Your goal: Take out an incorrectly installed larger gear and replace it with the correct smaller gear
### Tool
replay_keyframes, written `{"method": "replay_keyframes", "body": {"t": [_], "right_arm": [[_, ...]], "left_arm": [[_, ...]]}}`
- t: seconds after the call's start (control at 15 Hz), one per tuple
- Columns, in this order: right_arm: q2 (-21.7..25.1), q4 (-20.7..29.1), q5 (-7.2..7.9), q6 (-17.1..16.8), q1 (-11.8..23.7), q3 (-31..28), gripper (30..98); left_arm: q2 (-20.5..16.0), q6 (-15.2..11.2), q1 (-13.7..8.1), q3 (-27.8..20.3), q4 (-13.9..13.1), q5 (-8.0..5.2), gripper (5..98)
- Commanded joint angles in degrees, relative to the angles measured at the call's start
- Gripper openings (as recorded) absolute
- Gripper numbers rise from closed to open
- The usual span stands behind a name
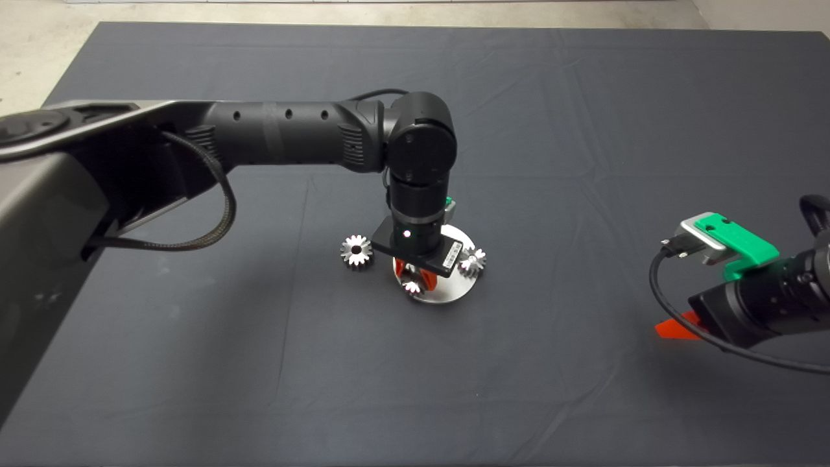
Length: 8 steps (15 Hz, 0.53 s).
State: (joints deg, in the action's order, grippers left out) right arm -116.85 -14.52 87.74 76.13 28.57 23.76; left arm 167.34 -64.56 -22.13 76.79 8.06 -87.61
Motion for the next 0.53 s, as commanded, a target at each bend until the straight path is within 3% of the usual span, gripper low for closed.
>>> {"method": "replay_keyframes", "body": {"t": [0.0, 0.13, 0.47], "right_arm": [[-1.15, 0.10, 4.02, 0.33, 0.78, 0.22, 63.6], [-1.23, 0.10, 4.02, 0.33, 0.78, 0.39, 63.6], [-1.32, 0.10, 4.02, 0.33, 0.78, 0.39, 63.6]], "left_arm": [[0.05, 0.31, -4.07, -1.92, -3.93, -4.41, 22.4], [0.05, 0.31, -4.95, -2.10, -5.56, -4.32, 22.4], [-0.19, 0.31, -4.77, -2.01, -5.60, -4.51, 22.4]]}}
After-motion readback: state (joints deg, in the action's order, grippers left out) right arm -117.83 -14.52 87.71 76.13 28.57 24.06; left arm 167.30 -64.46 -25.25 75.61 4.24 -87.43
